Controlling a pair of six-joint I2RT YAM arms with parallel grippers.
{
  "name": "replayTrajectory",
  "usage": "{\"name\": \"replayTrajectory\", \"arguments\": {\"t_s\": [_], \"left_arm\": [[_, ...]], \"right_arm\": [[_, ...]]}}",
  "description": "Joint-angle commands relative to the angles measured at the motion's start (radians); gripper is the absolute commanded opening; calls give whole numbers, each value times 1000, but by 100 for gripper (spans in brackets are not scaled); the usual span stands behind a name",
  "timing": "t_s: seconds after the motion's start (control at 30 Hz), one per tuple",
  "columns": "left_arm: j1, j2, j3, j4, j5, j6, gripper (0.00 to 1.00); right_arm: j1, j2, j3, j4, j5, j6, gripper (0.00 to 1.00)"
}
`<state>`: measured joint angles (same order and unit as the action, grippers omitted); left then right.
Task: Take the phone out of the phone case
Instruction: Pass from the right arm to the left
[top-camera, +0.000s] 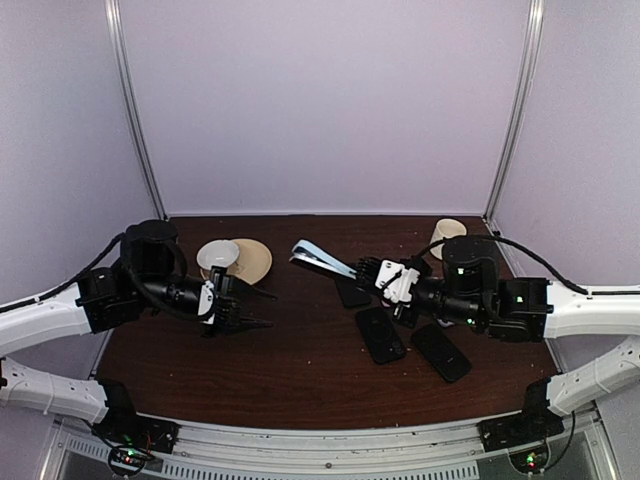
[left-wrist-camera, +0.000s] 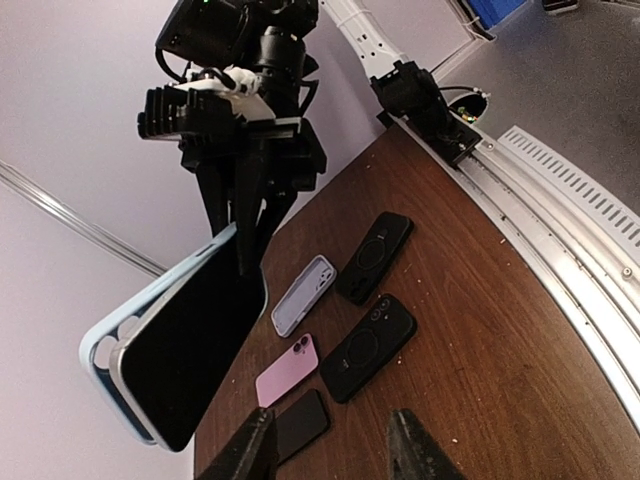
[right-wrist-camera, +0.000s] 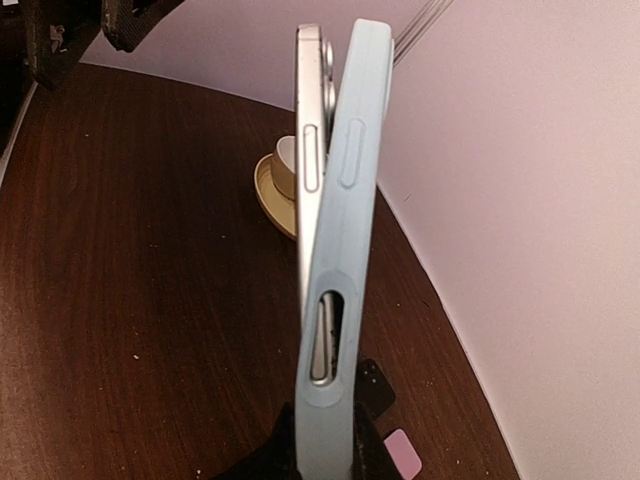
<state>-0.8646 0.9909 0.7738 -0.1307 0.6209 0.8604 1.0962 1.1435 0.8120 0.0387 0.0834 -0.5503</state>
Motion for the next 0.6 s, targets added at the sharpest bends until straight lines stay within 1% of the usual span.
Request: {"name": "replayTrajectory", "arguments": {"t_s": [0.0,0.07,0.13,0.2,0.33,0.57], "left_arm": [[6,3,-2,47,29,-20,42],[6,-7,-12,71,23,-27,43],[6,-12,-20,90,4,-27,45],[6,-15,-23,99,-21,-20,47],[6,-24,-30,109,-37,-5,46],[6,-7,-22,88,-1,1,43]], "right_arm": [[-1,-19,20,64,-78,-9,0],[-1,-9,28,42,-80,-20,0],[-1,2,39,13,-127,-31,0],[2,9,44,0,-140,-36,0],[3,20,53,2,-151,-36,0],[11,43,83,-19,-191,-51,0]]}}
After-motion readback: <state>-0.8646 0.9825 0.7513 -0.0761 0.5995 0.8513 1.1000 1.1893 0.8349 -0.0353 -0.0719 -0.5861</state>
